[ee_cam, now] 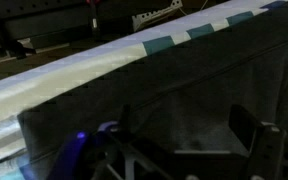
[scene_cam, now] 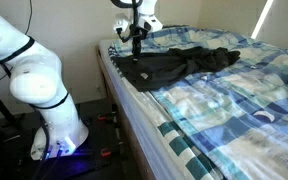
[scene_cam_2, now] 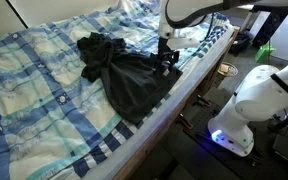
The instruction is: Fold the black dress in half
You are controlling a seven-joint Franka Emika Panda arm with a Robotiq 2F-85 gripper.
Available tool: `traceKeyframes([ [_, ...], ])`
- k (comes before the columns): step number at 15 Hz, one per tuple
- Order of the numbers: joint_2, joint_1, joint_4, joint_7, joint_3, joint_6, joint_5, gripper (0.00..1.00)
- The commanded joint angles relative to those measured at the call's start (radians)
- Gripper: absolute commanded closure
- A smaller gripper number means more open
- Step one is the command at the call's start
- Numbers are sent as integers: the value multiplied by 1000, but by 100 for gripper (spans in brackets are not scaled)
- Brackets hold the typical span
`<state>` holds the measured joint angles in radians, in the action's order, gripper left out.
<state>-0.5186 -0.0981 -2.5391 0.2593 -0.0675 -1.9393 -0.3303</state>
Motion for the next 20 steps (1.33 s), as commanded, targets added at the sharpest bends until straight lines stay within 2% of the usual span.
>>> traceKeyframes([
  [1, 0, 14, 2, -5, -12, 4, -5, 0],
  [5, 22, 6, 12, 8, -13, -13, -38, 0],
  [12, 127, 14, 63, 242, -66, -36, -161, 0],
  [13, 136, 10, 70, 251, -71, -37, -163, 0],
  [14, 100, 11, 41, 201, -58, -22, -141, 0],
  [20, 115, 11, 41, 258, -72, -59, -166, 0],
])
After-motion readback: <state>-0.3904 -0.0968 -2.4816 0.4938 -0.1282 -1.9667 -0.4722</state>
